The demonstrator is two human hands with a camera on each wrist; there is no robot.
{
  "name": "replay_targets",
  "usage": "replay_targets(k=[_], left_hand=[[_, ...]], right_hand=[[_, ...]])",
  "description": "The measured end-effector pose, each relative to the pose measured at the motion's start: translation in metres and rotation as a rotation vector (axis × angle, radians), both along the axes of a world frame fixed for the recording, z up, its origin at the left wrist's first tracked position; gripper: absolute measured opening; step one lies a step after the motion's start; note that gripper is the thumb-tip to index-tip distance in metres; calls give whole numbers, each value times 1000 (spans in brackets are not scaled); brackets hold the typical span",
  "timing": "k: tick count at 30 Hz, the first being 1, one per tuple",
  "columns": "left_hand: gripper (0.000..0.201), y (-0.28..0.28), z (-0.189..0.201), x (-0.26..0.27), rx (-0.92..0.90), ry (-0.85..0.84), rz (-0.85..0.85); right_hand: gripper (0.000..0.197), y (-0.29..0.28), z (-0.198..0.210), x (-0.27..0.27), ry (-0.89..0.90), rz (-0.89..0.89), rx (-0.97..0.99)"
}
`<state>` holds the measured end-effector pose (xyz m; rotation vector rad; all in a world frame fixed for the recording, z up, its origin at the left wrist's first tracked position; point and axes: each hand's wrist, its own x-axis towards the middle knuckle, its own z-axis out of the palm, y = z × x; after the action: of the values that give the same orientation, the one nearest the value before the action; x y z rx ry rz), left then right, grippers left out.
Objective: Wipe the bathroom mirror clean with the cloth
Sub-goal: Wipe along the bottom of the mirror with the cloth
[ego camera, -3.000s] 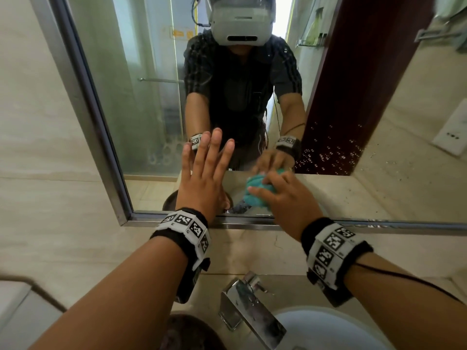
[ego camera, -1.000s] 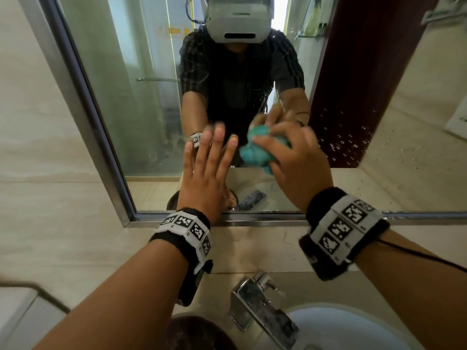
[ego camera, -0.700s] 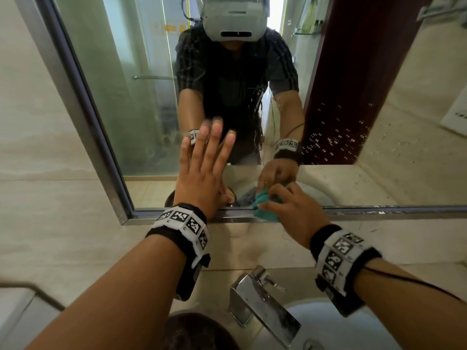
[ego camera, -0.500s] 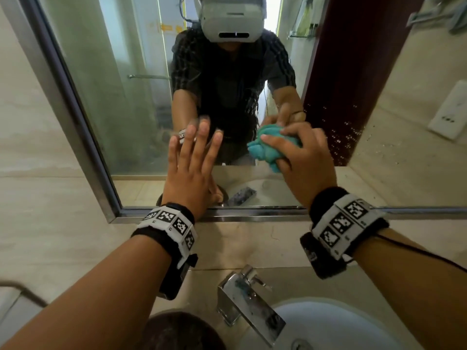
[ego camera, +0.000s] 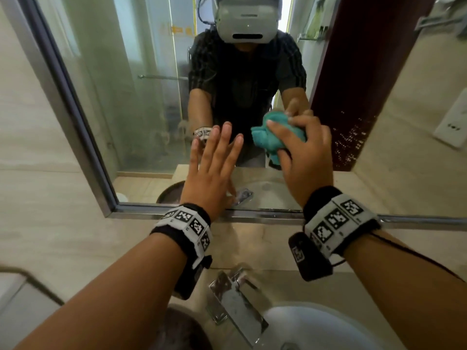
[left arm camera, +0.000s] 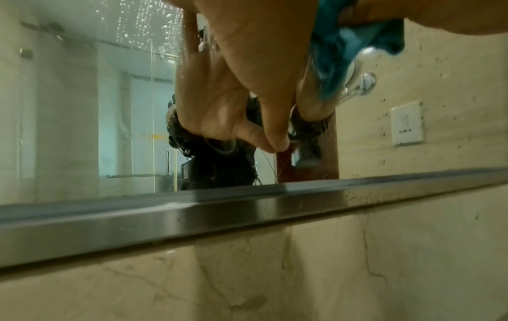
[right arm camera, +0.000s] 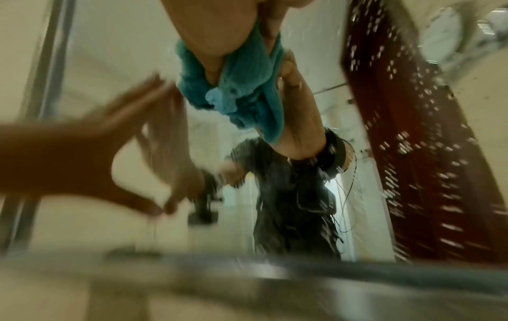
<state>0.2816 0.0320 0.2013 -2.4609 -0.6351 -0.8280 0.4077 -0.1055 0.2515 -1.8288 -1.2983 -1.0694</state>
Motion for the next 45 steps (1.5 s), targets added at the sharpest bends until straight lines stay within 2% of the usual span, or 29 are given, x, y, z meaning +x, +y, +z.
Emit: replay_targets(k=[1,3,5,6,7,9,11,13,15,18,20,22,25,27,29,31,33,35,39,41,43,45], left_hand=[[105,3,-3,1,14,-20,1],[98,6,-6,2,36,-39,-2],[105,9,-7,3,43,-37,-16],[113,9,-7,3,45,-41,-23],[119,10,-7,3,46,-49,-27],[126,11,-7,3,46,-60,-34],[132,12,-8,4,56,-50,-16],[136,13,-9,4,71,-33,3],[133,15,-12,4,95,-38,7],[124,13,-12,1,89,-32,-1],[119,12,-10,1,87,-32,4],[115,11,-11,2,87,-49,9],[129,13,-10,2,75,-16,26],[133,13,-10,1,69,-1,28],[132,14,-10,1,63,-15,17],[131,14,-10,1,73,-19,21],[133,13,-10,1,68,-4,28],[131,13,-10,2,61,-3,22],[126,16,-12,2,58,1,13],[129,17,-13,2,66,3,18],[132,18,-14,1,74,-7,21],[135,17,-13,1,73,-6,19]], right_hand=[[37,1,-16,0,-51,5,-63],[37,-3,-53,1,-208,36,-322],[43,-12,-65,7,-218,47,-554],[43,-15,-58,10,-201,49,-571],[39,-14,-46,9,-190,58,-535],[30,-8,-10,3,-138,86,-324],[35,4,23,-1,-35,81,-67],[39,17,29,-9,52,72,49],[36,20,2,-14,-22,73,-37],[39,2,-50,-7,-215,36,-423],[43,-7,-47,3,-222,37,-568],[38,-7,-19,5,-236,45,-443],[40,-3,26,11,-123,22,-52],[44,2,24,9,-31,-3,53],[42,4,-13,2,-88,-14,-78],[45,-2,-64,-2,-203,3,-378],[52,-11,-84,1,-167,10,-595],[46,-10,-65,1,-139,22,-549],[37,4,0,-1,-92,47,-128],[38,9,-7,1,-99,29,-57],[44,7,-45,4,-195,-3,-217],[57,-8,-86,5,-239,17,-518]])
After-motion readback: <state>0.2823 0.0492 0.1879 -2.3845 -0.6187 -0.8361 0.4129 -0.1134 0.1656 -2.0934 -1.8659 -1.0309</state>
